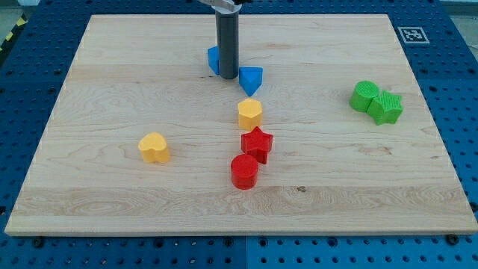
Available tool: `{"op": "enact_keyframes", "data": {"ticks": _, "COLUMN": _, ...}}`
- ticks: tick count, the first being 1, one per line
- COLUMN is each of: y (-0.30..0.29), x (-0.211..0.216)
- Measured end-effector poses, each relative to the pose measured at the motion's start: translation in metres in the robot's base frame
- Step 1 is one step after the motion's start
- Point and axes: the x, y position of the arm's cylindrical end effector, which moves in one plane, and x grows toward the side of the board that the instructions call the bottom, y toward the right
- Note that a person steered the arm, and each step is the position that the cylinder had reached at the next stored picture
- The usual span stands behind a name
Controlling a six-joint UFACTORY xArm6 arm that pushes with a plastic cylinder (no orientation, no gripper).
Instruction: Nudge blue cube close to blue triangle
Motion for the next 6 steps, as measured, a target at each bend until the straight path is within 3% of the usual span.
{"op": "enact_keyframes", "data": {"ticks": 1, "y": -0.021, "x": 0.003}}
{"op": "enact_keyframes", "data": {"ticks": 2, "y": -0.083, "x": 0.004}}
{"op": "enact_keyframes", "data": {"ticks": 3, "y": -0.103, "x": -0.020}}
{"op": "enact_keyframes", "data": {"ticks": 4, "y": -0.103, "x": -0.024}}
{"op": "enact_keyframes", "data": {"ticks": 6, "y": -0.042, "x": -0.025}}
